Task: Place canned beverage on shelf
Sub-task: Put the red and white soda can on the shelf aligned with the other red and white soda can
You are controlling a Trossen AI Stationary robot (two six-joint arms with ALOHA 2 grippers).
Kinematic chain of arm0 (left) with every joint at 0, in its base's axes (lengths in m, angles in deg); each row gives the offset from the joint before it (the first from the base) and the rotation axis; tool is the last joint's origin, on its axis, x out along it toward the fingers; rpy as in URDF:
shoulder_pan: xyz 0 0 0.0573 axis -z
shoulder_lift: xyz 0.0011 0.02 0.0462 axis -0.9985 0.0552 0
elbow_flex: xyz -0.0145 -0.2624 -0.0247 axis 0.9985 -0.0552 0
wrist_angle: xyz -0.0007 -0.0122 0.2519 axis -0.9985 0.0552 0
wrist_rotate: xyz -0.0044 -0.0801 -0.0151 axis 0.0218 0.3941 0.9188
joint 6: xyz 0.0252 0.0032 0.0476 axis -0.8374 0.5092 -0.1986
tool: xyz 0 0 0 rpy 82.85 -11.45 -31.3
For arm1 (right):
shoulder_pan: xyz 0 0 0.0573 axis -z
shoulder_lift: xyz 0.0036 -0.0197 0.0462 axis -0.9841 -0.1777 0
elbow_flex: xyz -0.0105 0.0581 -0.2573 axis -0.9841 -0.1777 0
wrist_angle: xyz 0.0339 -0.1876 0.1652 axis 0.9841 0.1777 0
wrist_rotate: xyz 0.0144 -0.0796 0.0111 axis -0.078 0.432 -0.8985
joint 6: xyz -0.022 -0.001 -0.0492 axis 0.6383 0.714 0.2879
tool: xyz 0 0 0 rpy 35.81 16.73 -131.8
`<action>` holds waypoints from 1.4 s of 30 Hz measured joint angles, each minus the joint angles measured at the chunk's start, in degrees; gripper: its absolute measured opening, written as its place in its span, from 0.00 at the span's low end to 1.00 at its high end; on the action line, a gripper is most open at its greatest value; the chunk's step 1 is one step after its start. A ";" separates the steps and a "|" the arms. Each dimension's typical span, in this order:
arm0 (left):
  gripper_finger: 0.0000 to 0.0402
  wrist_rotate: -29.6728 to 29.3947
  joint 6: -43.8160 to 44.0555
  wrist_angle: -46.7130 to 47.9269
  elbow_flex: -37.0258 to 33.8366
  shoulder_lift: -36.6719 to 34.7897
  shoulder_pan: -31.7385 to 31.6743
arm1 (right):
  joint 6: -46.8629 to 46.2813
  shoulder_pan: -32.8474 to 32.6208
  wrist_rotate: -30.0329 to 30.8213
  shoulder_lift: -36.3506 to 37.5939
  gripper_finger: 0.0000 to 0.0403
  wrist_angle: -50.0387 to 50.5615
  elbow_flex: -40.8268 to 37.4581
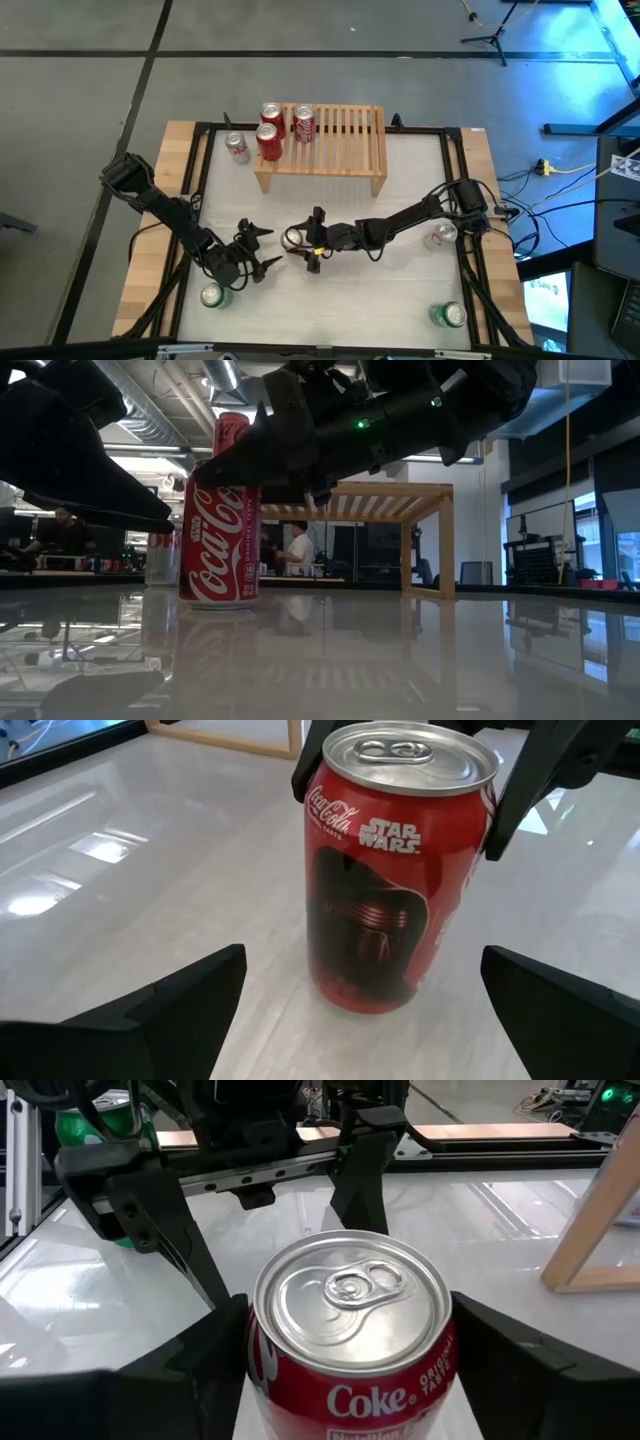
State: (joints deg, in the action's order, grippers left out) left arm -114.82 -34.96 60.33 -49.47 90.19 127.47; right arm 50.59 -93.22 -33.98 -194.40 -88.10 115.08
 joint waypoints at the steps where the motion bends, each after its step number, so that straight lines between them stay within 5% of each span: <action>1: 0.98 0.00 0.00 0.00 0.00 0.00 0.01 | 0.01 -0.02 0.00 0.00 0.70 0.00 0.00; 27: 0.98 3.68 -0.42 -0.28 0.00 0.02 0.03 | 3.01 -1.30 1.45 11.44 0.70 23.68 8.45; 42: 0.98 3.67 -0.35 -0.25 0.00 0.02 0.03 | 4.90 -0.07 5.83 26.58 0.70 32.11 8.92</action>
State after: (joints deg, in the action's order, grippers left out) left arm -111.15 -35.31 60.08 -49.47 90.21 127.50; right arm 55.49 -93.29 -28.15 -167.82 -55.99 124.00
